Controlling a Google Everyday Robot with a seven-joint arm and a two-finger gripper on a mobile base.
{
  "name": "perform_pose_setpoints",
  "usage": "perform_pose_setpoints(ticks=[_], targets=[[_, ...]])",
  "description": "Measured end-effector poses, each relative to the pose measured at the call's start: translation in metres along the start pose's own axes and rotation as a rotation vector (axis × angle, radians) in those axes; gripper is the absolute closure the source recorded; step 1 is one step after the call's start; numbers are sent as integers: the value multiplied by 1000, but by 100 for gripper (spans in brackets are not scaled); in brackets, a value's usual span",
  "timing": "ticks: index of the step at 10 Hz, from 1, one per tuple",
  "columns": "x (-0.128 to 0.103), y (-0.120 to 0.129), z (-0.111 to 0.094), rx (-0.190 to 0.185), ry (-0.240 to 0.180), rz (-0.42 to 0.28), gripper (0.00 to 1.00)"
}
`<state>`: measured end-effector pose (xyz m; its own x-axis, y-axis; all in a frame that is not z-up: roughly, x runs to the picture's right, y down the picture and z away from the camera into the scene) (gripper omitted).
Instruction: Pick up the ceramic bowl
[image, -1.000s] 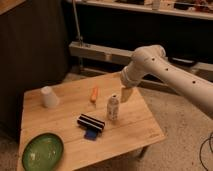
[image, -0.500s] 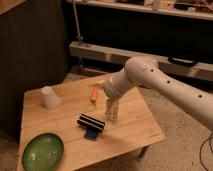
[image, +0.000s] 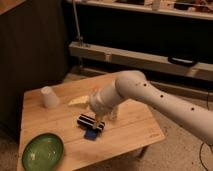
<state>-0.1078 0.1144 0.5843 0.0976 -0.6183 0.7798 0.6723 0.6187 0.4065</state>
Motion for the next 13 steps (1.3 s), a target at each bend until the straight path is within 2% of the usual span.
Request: perform_pose_setpoints(ticks=[3,5,7,9,10,11,13], targets=[[-5,-1,3,8,-10,-34,20],[-8,-4,1,30,-2,-71,20],[-28,-7,11,69,11,-201,20],[-54,-7,41,89,-10,-309,20],[-60,-5,56,84,-20,-344,20],[-62,-2,71,71,-26,-373,20],[-60,5,105,16,-32,-404,20]])
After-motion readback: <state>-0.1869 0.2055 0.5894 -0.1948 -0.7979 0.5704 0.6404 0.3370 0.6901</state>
